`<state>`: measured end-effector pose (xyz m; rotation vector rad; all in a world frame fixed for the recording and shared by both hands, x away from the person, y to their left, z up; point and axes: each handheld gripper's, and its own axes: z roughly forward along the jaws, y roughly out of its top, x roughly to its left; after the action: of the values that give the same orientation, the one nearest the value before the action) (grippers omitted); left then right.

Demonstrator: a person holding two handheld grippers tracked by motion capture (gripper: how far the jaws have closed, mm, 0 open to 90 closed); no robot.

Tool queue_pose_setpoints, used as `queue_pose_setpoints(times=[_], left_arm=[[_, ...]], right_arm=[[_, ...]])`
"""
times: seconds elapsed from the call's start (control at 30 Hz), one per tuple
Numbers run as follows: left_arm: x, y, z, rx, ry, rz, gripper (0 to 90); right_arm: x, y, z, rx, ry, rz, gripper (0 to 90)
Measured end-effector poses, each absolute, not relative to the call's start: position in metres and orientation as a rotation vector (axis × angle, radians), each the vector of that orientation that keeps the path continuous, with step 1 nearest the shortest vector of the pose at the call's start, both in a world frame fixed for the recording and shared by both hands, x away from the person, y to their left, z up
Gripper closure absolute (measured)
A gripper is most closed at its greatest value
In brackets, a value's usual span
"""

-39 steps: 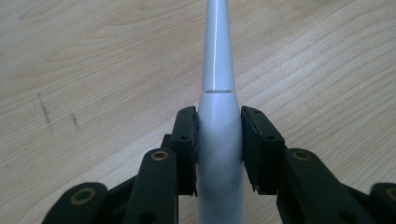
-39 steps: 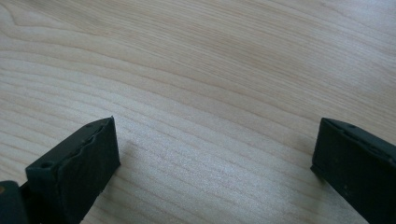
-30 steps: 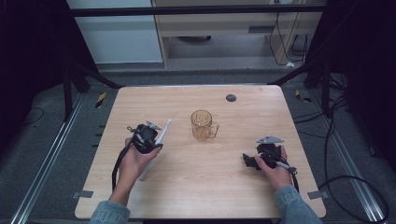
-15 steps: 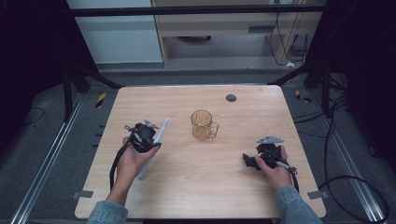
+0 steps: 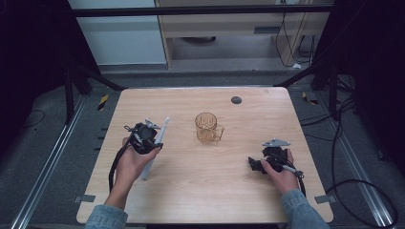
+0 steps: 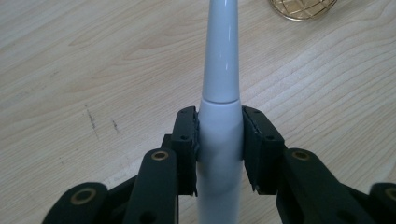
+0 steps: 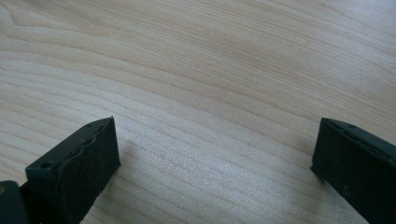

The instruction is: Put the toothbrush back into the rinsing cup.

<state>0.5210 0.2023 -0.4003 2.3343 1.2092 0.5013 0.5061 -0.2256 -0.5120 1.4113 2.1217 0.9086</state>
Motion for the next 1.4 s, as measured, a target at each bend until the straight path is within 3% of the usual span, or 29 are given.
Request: queue_pose_setpoints(times=[0.87, 1.4], left_arm=[[0.534, 0.204, -0.365, 2.209, 1.098, 0.576, 67.7], [0.552, 0.198, -0.361, 2.137, 1.007, 0.603, 67.7]], right_arm=[[0.506, -0.226, -0.512, 1.411, 2.122, 0.909, 0.8], [0.506, -0.226, -0.512, 1.41, 2.122, 0.909, 0.8]])
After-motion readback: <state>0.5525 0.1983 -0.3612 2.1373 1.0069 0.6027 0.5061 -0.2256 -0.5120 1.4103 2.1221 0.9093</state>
